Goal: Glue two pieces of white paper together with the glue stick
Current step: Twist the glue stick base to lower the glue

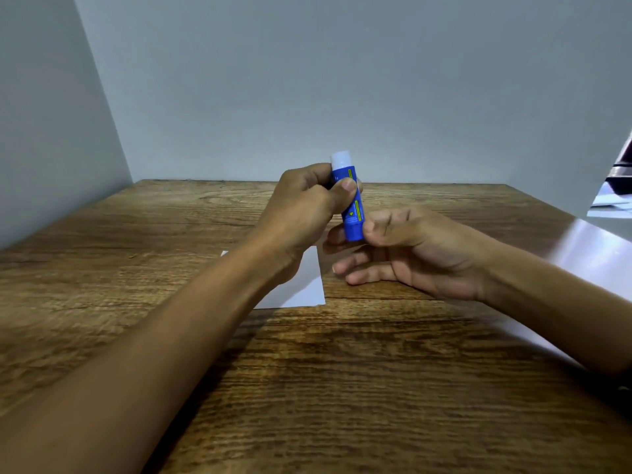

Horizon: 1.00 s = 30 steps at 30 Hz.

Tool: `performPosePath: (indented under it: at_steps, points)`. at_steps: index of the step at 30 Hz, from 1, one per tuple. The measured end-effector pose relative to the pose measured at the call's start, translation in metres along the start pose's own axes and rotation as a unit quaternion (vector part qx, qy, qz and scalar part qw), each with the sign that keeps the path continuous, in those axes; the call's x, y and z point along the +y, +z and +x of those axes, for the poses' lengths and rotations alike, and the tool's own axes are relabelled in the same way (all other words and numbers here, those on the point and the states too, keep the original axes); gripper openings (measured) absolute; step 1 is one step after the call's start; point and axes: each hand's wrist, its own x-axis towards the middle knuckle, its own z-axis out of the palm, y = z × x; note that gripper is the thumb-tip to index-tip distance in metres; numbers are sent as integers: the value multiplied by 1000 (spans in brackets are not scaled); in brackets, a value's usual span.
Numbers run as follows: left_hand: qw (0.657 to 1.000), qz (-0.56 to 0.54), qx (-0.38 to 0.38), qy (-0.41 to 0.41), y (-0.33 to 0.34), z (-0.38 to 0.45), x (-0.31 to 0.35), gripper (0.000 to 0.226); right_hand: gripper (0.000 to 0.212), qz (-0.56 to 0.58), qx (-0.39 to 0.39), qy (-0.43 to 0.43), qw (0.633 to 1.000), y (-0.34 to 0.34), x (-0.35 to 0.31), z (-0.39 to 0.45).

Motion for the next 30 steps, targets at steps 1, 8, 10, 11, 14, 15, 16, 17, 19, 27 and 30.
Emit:
performPosePath:
  at_steps: [1,8,10,11,14,15,16,17,19,27,30]
  points:
    - [1000,3,-2,2,0,0,0,18,25,-4,13,-1,1000,1,0,0]
    - [1000,0,-3,5,-2,1,-2,19,23,-41,67,-3,997,7,0,2]
    - [1000,-4,-4,3,-2,2,-1,20,26,-47,61,-1,997,7,-1,1]
    - [1000,-8,-7,2,-3,2,-1,20,28,-57,60,-4,997,8,-2,0]
    - [999,-52,-13,-3,-6,4,3,22,27,-143,132,-70,978,4,-10,-2]
    - [997,-77,-14,-13,-8,5,4,21,22,-190,183,-107,959,-1,-12,-2]
    - [995,-96,-12,-23,-9,5,6,20,16,-242,235,-141,931,-6,-15,-3]
    - [994,-101,-8,-29,-9,5,6,18,13,-300,280,-165,897,-12,-18,-3]
    - [998,-58,5,-24,-10,6,5,17,10,-430,308,-181,829,-21,-19,-5]
    - [992,122,-19,-25,-9,3,-1,25,30,-646,120,-101,747,-17,-3,-3]
    - [988,151,-18,-24,-10,3,-2,18,23,-595,182,-113,775,-19,-1,-1]
